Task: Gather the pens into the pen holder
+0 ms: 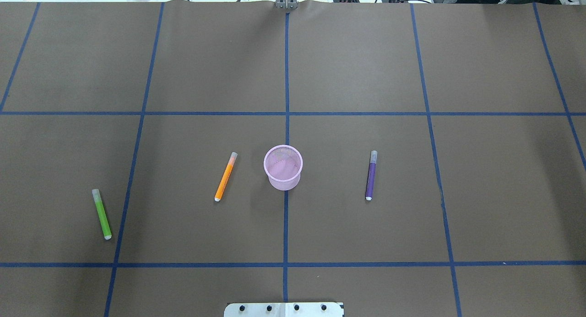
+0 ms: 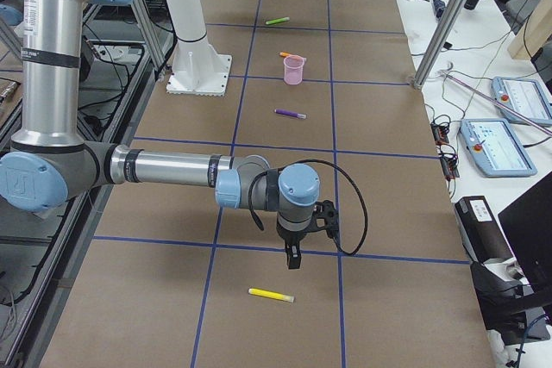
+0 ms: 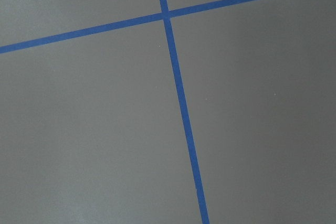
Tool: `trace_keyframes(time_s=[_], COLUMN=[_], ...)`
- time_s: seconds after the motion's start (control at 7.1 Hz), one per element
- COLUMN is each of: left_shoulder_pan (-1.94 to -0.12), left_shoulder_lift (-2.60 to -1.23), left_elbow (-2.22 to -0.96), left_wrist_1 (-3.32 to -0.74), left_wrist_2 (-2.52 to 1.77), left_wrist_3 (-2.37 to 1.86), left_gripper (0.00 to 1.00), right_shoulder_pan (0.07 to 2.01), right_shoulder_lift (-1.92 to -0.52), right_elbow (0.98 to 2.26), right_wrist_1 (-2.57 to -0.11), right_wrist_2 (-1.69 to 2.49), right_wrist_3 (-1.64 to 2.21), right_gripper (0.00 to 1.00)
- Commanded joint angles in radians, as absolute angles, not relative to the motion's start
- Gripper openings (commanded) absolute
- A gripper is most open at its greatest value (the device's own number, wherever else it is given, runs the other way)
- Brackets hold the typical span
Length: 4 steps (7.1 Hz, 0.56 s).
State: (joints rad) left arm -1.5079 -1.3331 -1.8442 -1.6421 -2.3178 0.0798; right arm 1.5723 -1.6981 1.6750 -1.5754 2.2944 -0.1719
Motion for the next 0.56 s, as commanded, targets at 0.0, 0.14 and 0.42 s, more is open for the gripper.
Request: trace_keyframes(time_s=[0.0, 0.14, 0.42], left_shoulder_pan=[-1.508, -1.508, -1.508], left_shoulder_lift=[-1.333, -1.333, -1.338], left_elbow=[-1.864, -1.876, -1.896], left_wrist_1=[-1.641, -1.638, -1.641], left_wrist_2=[-2.318, -2.318, -2.319], left_wrist_3=[0.08, 0.08, 0.071], left_gripper=[1.0, 1.0, 1.0], right_shoulder_pan=[1.572, 1.574, 1.574], right_shoulder_lift=[-1.701, -1.701, -1.701], right_elbow=[1.699, 1.721, 1.764], right_wrist_1=[-1.575, -1.575, -1.569], right_wrist_2=[2.295, 2.295, 2.299], right_wrist_3=[-0.172, -0.17, -0.166], right_gripper=[0.99, 0.99, 0.99])
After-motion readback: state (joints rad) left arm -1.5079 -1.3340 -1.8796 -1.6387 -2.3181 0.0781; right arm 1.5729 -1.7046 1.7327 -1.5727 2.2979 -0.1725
